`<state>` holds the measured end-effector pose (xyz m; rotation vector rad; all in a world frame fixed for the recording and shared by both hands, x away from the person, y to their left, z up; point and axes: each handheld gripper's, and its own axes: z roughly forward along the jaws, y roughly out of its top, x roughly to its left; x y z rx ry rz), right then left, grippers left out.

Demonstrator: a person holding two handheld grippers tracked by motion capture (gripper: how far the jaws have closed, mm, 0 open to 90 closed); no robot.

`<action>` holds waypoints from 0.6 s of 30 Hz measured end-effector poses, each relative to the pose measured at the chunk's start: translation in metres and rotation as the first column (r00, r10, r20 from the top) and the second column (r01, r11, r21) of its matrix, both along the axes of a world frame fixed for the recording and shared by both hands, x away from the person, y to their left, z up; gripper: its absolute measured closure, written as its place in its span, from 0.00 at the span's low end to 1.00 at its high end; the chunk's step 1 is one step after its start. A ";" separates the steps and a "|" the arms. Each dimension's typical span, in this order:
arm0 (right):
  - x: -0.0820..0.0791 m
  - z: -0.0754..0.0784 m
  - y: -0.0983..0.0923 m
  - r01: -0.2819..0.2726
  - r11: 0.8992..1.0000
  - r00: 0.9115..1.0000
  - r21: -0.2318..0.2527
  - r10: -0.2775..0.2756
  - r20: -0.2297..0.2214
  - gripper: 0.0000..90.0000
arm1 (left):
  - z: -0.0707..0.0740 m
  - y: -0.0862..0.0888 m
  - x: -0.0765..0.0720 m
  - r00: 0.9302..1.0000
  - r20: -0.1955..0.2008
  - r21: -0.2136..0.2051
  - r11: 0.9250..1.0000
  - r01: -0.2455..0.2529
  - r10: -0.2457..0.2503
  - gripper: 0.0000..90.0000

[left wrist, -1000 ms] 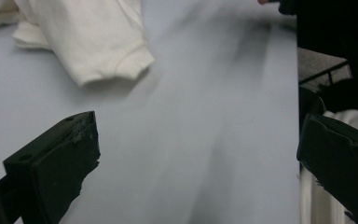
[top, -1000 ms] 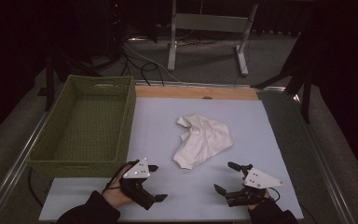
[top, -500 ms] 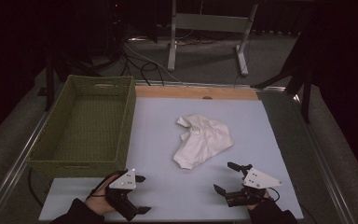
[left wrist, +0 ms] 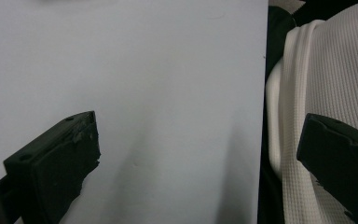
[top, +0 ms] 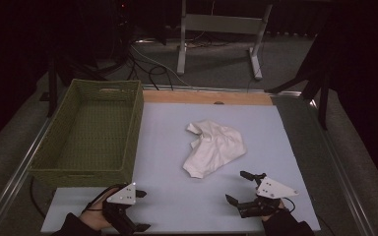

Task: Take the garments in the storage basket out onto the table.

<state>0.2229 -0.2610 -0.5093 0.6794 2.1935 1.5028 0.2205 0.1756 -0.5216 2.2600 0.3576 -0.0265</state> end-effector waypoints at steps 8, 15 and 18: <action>0.000 -0.001 0.001 -0.003 1.000 1.000 -0.009 0.003 -0.002 0.09 | 0.001 0.002 0.000 1.000 0.001 0.011 1.000 0.004 -0.004 0.00; 0.001 -0.002 0.000 -0.001 1.000 1.000 -0.011 0.001 -0.008 0.09 | 0.002 0.002 0.000 1.000 0.001 0.004 1.000 0.001 -0.001 0.00; 0.001 -0.002 0.000 -0.002 1.000 1.000 -0.011 0.002 -0.010 0.09 | 0.002 0.002 -0.001 1.000 0.002 0.006 1.000 0.003 -0.003 0.00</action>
